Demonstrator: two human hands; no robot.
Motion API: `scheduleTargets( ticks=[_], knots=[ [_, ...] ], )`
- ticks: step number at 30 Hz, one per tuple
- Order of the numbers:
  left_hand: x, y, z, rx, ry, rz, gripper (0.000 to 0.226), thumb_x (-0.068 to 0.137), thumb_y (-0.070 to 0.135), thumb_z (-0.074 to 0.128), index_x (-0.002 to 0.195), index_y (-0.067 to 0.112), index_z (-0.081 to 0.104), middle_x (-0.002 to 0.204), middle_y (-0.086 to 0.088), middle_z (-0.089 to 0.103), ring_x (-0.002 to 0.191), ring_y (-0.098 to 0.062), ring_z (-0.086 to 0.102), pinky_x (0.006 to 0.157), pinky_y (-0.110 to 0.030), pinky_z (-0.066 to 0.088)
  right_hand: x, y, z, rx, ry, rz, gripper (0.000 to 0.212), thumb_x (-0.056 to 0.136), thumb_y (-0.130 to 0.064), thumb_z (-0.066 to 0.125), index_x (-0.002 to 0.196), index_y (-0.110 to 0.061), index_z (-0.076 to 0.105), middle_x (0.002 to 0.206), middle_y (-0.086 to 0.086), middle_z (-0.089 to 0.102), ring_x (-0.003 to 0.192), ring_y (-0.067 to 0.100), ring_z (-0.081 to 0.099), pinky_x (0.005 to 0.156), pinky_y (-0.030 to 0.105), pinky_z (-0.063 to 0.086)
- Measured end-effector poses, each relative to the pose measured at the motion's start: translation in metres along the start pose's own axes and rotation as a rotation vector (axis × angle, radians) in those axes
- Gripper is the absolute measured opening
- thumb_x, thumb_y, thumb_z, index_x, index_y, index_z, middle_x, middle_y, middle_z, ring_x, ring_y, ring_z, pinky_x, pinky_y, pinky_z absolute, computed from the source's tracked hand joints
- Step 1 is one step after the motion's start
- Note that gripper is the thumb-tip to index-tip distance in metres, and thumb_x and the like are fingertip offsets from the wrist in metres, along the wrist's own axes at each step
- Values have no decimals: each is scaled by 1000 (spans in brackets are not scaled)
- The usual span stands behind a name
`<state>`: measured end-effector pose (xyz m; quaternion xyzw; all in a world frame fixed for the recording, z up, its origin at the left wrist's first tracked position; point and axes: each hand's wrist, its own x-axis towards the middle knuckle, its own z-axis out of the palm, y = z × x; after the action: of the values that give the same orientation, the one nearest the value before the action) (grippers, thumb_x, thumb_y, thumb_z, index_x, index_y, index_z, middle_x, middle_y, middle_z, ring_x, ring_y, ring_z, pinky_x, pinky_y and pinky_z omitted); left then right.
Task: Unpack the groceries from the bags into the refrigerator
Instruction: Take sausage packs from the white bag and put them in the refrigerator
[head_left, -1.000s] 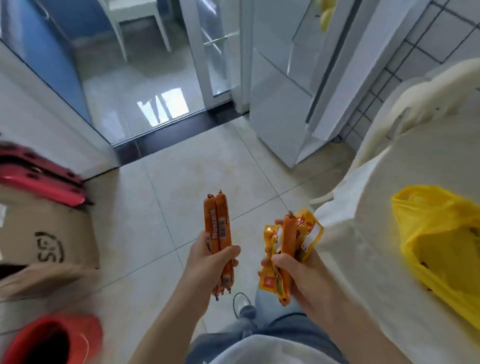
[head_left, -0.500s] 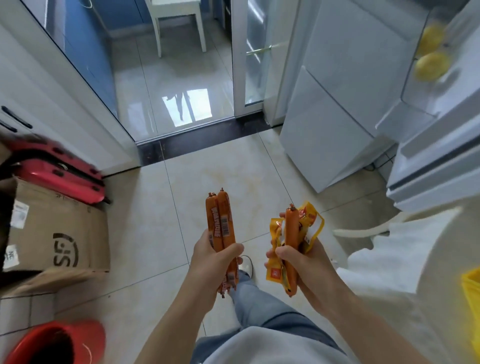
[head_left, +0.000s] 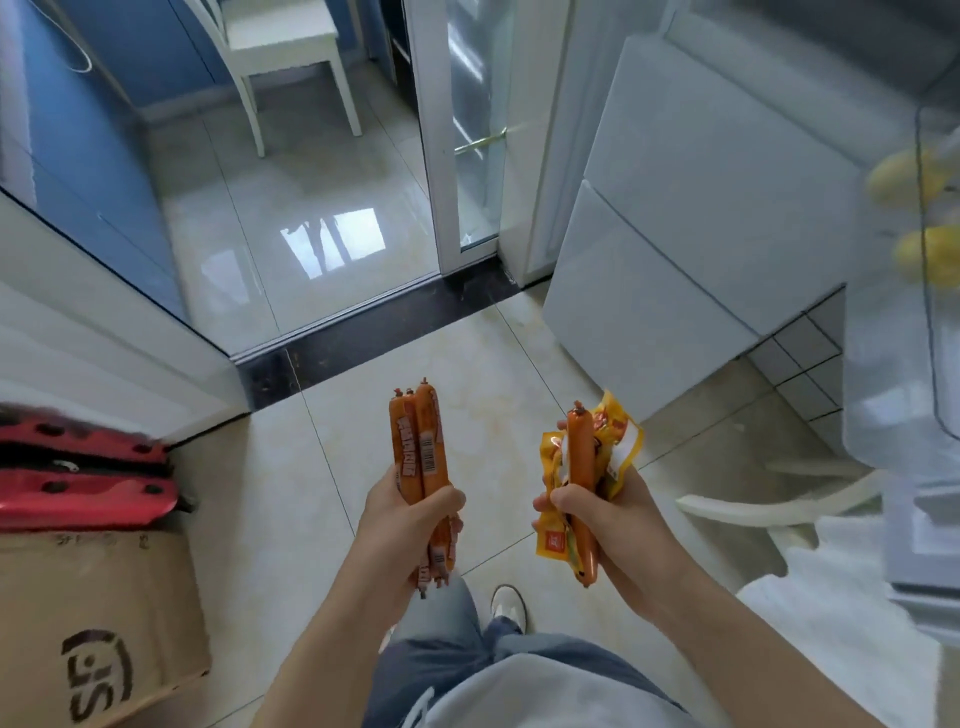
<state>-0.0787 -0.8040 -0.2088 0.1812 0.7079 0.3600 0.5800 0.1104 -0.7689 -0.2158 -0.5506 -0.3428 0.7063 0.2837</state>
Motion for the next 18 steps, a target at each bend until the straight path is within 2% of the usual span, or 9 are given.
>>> scheduleTargets(
  ticks=[2,5,9,14,18],
  knots=[
    [28,28,-9,-12,-53,-10,16,88,5,64,94,17,55,84,-13,61,68,-23,59,56,-28,52,23,-11,7,4,35,12,50,82,-3,66,123,-30,55,113,8,66,95,26,70,92,54,52],
    [74,69,-21,8,-143,-8,17,87,6,65,101,12,57,86,-16,60,71,-25,59,65,-33,53,58,-33,22,29,99,-1,56,74,-10,69,125,-29,55,111,8,66,92,26,71,89,52,54],
    [131,129,-28,71,-265,-3,22,86,4,65,105,7,55,81,-16,58,67,-24,56,63,-33,51,106,-68,44,134,216,-35,49,86,2,63,126,-25,54,109,11,64,91,28,70,87,52,55],
    [181,197,-20,89,-466,-25,28,84,0,64,110,7,55,71,-11,57,60,-21,54,57,-33,47,143,-107,63,218,324,-69,46,89,1,60,127,-24,53,108,13,64,90,26,71,85,48,57],
    [210,241,7,138,-596,-30,30,85,0,64,112,6,56,69,-9,58,60,-21,55,59,-35,49,159,-138,59,312,420,-118,47,89,-1,61,129,-23,51,109,12,65,92,27,71,88,53,55]
  ],
)
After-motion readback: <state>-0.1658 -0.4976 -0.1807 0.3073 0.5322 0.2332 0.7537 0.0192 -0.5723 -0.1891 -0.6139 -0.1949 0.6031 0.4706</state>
